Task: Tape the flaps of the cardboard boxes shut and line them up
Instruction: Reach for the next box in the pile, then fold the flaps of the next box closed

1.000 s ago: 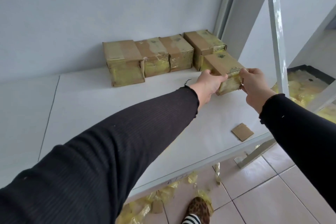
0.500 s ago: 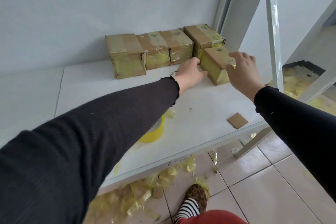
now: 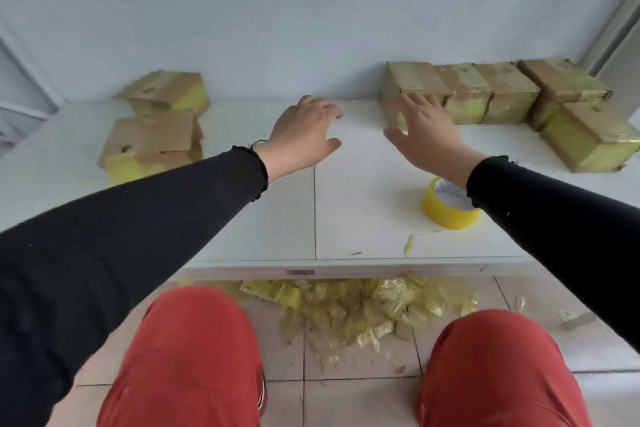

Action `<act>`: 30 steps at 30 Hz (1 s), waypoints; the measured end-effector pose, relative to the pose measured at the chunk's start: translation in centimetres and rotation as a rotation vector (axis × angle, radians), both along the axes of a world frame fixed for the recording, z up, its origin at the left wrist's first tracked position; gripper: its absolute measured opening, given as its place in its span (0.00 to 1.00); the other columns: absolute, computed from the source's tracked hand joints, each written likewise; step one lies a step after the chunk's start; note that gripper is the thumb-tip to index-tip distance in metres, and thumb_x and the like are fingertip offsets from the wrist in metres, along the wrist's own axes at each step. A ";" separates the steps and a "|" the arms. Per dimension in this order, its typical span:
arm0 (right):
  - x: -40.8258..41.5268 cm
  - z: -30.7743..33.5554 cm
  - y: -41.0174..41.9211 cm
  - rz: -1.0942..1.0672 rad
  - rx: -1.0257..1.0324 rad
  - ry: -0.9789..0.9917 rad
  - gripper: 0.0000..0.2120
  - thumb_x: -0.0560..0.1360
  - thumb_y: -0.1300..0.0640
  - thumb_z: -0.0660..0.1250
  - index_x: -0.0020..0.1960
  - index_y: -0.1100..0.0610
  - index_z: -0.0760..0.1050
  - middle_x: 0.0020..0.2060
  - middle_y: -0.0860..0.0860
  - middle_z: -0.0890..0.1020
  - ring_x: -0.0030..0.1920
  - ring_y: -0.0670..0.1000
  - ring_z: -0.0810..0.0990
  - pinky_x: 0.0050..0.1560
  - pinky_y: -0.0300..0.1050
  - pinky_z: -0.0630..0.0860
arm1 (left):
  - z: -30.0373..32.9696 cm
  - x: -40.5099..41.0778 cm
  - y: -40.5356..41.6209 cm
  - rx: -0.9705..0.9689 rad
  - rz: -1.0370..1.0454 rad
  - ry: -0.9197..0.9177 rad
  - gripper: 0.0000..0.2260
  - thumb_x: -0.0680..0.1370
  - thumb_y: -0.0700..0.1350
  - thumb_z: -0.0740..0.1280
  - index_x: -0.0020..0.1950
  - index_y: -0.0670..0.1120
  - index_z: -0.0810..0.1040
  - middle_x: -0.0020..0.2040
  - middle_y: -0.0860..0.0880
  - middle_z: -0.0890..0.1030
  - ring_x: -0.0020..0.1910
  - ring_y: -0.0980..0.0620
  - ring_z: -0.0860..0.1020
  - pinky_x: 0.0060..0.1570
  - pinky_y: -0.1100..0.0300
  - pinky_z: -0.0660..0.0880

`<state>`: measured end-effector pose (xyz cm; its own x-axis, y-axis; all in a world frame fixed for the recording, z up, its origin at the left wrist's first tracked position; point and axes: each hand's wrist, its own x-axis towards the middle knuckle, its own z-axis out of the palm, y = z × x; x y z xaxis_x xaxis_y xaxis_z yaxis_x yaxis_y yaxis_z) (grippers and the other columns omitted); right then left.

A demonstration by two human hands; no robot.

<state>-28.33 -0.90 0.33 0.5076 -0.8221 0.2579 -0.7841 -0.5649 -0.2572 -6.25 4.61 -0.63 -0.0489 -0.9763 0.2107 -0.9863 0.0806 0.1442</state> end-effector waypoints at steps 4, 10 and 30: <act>9.1 0.1 2.7 0.144 0.017 -0.023 0.22 0.81 0.54 0.64 0.74 0.55 0.70 0.70 0.54 0.74 0.71 0.58 0.67 0.69 0.54 0.66 | -0.7 8.6 5.8 -0.001 0.139 0.014 0.22 0.81 0.52 0.68 0.74 0.49 0.73 0.73 0.49 0.73 0.74 0.46 0.66 0.67 0.51 0.65; 20.8 -2.2 6.5 0.296 0.156 -0.047 0.23 0.82 0.52 0.62 0.76 0.54 0.67 0.70 0.54 0.74 0.70 0.57 0.68 0.66 0.51 0.67 | -2.5 20.0 12.8 -0.052 0.342 0.089 0.24 0.81 0.51 0.68 0.76 0.45 0.70 0.76 0.45 0.69 0.75 0.42 0.64 0.74 0.47 0.63; 15.3 -5.2 5.6 -0.312 0.774 -1.035 0.14 0.82 0.61 0.61 0.67 0.54 0.71 0.49 0.48 0.77 0.41 0.45 0.76 0.33 0.37 0.72 | -5.8 9.8 10.3 0.128 0.473 1.366 0.42 0.74 0.49 0.78 0.77 0.57 0.53 0.61 0.46 0.81 0.55 0.47 0.84 0.58 0.49 0.81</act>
